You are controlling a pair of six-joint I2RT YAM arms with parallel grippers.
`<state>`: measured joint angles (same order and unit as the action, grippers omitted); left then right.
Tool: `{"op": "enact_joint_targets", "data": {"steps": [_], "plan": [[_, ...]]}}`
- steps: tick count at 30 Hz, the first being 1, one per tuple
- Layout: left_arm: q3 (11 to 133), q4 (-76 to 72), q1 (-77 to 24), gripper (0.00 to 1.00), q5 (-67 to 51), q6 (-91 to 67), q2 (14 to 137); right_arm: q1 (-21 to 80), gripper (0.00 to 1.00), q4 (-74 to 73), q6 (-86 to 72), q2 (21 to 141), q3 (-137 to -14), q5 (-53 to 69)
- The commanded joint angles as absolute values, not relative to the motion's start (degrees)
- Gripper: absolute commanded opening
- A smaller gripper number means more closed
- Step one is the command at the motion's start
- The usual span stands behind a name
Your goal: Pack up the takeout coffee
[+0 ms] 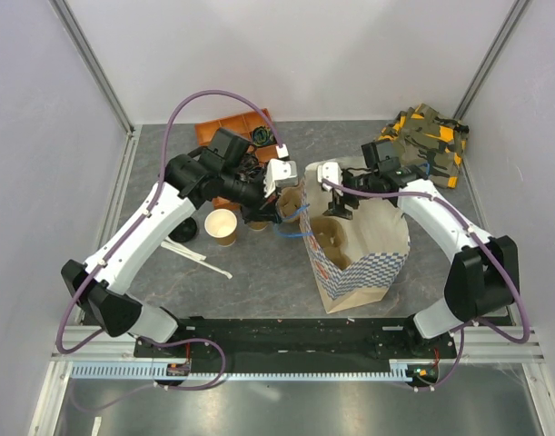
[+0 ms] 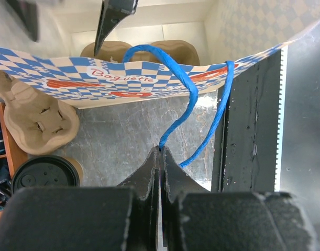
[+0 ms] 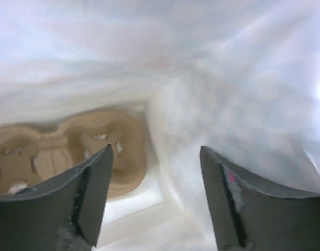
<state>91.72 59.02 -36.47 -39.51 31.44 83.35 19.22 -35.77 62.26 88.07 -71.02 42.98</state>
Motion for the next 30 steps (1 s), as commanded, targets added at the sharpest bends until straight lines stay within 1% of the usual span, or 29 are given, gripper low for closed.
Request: {"op": "enact_joint_targets", "data": {"steps": [1,2,4,5,6,7,10,13,14,19,24,30], "plan": [[95.62,59.33,-37.09,0.04,-39.90,32.70,84.46,18.02,0.81,-26.90,57.05,85.08,-71.72,50.89],[96.15,59.41,-37.35,0.11,-39.82,32.61,84.64,18.10,0.83,-24.28,56.17,84.99,-71.46,51.32],[96.42,59.41,-37.70,0.20,-39.73,32.70,84.29,17.93,0.86,-22.51,55.02,84.64,-70.93,52.03],[96.50,59.41,-38.05,0.35,-39.47,32.78,84.11,17.93,0.90,-21.02,54.76,84.46,-70.84,52.47],[96.50,59.41,-38.23,0.43,-39.29,32.78,84.11,17.93,0.92,-20.14,54.15,84.29,-70.67,53.25],[96.50,59.33,-38.41,0.54,-38.77,32.87,83.76,18.02,0.95,-19.17,53.79,84.11,-70.32,53.61],[96.59,59.33,-38.85,0.70,-38.23,33.31,83.06,17.93,0.98,-14.86,52.30,83.23,-69.26,54.84],[96.50,59.15,-39.29,0.77,-37.88,33.57,82.18,18.02,0.98,-13.19,52.65,82.27,-68.65,56.51],[96.24,58.98,-39.29,0.78,-37.62,33.49,81.48,18.19,0.98,-12.84,52.65,81.83,-68.38,56.69],[95.80,57.31,-39.29,0.79,-35.51,32.09,80.16,18.11,0.98,-15.20,55.28,79.46,-66.62,55.21],[94.84,55.20,-39.20,0.79,-33.84,28.66,78.40,17.49,0.98,-23.02,59.93,75.86,-66.45,54.58],[92.02,52.74,-38.85,0.80,-32.17,27.69,76.47,17.40,0.98,-23.73,61.52,73.39,-64.69,55.46]]}}
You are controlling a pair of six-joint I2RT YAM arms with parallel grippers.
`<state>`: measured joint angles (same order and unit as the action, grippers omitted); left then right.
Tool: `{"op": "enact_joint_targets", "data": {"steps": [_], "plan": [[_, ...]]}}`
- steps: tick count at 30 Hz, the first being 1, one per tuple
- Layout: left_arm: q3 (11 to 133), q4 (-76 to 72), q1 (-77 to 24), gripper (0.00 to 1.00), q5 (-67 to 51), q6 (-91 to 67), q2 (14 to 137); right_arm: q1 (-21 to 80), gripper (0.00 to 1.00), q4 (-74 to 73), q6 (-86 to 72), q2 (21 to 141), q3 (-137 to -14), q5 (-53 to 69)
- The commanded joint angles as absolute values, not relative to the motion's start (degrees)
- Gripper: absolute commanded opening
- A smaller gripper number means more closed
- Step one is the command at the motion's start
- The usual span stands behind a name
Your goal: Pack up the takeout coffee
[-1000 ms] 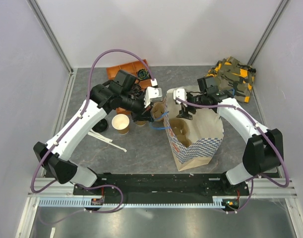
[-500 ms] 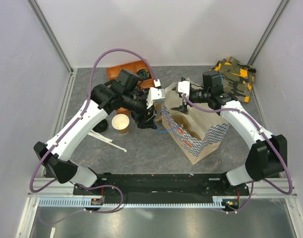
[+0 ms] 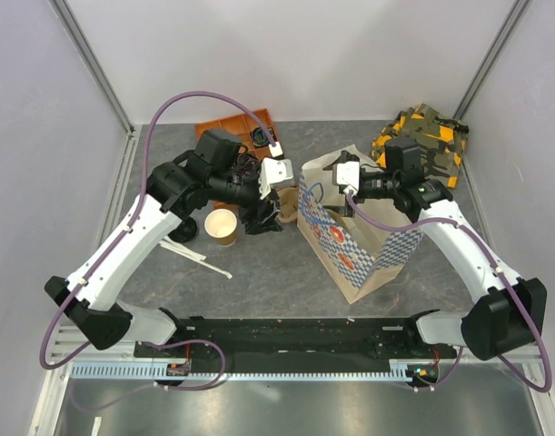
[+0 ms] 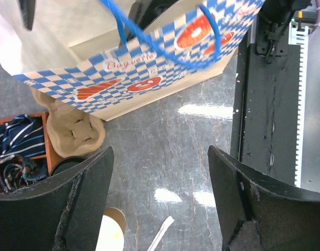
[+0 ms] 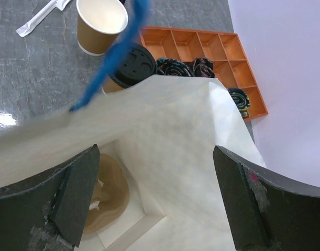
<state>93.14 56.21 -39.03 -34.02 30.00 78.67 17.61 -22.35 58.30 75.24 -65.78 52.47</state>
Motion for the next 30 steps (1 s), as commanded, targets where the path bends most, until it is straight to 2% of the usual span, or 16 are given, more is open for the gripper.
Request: {"op": "enact_joint_targets", "data": {"steps": [1,13,21,28,30], "plan": [[91.85,52.56,-38.41,0.80,-32.17,27.42,76.12,17.40,0.98,-23.73,61.87,73.30,-64.77,55.46],[90.53,47.65,-32.00,0.81,-31.64,22.86,74.00,17.40,0.98,-23.21,60.21,69.35,-70.57,50.11],[86.31,40.87,-26.28,0.82,-30.15,15.39,71.63,17.40,0.98,-14.69,47.23,68.12,-74.96,39.48],[84.01,42.35,-23.03,0.89,-21.37,13.01,73.29,17.31,0.98,-10.20,32.47,71.62,-83.84,25.42],[86.65,48.39,-23.12,0.96,-17.95,12.92,78.03,17.32,0.98,-10.89,29.81,72.51,-86.82,21.12]]}}
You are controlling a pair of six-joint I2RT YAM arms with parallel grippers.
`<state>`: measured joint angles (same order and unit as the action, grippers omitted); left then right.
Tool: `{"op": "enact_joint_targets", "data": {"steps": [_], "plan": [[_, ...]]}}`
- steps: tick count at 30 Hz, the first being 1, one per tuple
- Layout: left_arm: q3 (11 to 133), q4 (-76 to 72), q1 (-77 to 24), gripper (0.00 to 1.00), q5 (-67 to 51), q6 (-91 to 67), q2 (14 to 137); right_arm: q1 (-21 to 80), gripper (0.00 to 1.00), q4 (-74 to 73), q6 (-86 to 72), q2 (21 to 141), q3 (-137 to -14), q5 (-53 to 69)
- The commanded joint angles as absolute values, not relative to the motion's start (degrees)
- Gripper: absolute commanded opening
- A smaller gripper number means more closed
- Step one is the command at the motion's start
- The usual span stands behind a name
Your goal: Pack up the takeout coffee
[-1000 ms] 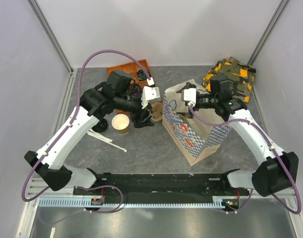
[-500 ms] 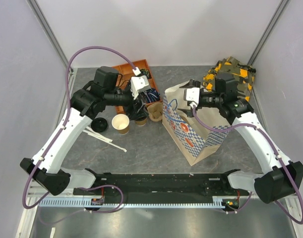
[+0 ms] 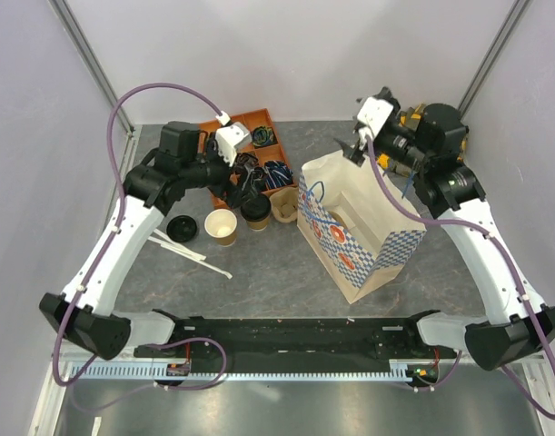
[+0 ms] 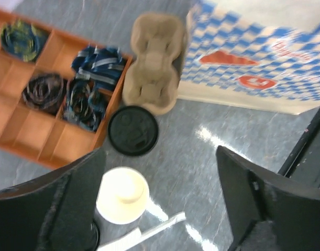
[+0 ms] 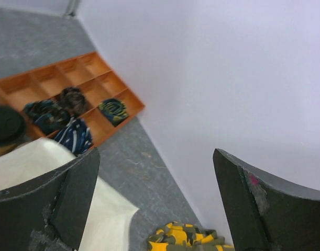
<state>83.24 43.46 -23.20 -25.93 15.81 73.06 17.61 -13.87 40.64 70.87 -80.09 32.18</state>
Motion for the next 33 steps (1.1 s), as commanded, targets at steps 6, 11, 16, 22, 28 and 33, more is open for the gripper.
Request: {"op": "enact_joint_targets", "data": {"steps": [6,11,16,22,28,33], "plan": [[86.50,51.60,-28.10,1.00,-11.27,16.60,81.91,16.00,0.98,-15.02,25.49,73.83,-90.87,13.72],[87.97,49.40,-29.18,1.00,-6.78,14.77,88.31,14.86,0.98,-20.30,21.54,75.76,-94.48,10.64],[89.38,48.87,-29.79,1.00,-4.84,14.33,92.98,13.45,0.98,-26.44,19.16,77.08,-97.29,10.19],[90.09,47.81,-30.15,1.00,-3.43,13.89,95.89,11.17,0.98,-39.79,18.11,79.62,-103.16,13.88],[90.44,47.11,-30.15,1.00,-3.60,13.54,95.98,6.34,0.98,-54.13,17.58,82.53,-109.41,19.15],[89.74,46.67,-30.06,1.00,-4.92,12.92,95.98,4.66,0.98,-58.62,16.17,81.04,-110.57,20.48]]}}
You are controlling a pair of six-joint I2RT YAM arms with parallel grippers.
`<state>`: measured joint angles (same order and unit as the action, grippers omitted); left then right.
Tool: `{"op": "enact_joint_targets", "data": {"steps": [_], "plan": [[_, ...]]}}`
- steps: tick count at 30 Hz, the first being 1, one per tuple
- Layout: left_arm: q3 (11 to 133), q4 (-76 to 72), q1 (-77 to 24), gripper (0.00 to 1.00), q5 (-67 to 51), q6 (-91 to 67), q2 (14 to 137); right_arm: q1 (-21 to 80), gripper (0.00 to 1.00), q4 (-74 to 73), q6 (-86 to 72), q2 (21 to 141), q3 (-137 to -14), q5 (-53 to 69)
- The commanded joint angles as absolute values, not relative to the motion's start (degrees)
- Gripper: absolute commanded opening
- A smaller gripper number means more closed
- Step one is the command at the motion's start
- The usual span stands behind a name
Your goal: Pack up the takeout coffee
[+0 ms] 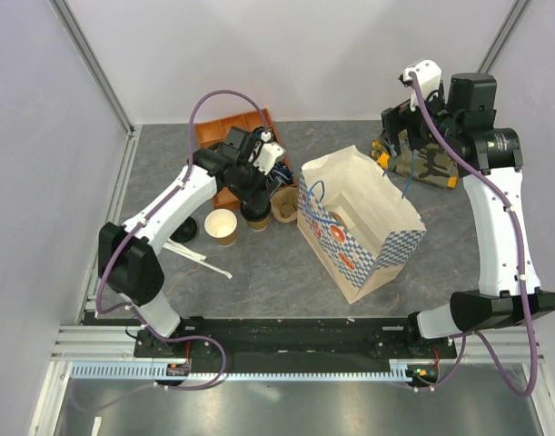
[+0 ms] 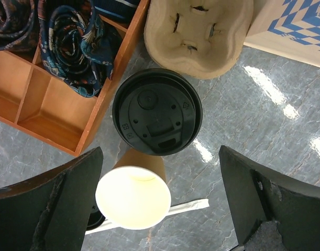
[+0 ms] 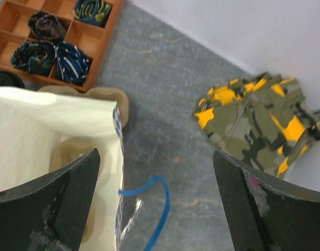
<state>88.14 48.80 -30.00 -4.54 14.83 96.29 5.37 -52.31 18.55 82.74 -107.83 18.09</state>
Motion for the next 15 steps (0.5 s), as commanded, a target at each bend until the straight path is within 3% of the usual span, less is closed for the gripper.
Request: {"op": "enact_joint_targets", "data": {"steps": [1,15], "plan": [[89.91,46.58,-30.06,1.00,-5.36,12.66,96.24,4.31,0.98,-58.62,15.56,80.60,-109.87,20.13],[92.64,46.32,-30.06,1.00,-3.43,10.72,102.92,2.02,0.98,-57.04,11.16,81.21,-110.04,17.93]]}}
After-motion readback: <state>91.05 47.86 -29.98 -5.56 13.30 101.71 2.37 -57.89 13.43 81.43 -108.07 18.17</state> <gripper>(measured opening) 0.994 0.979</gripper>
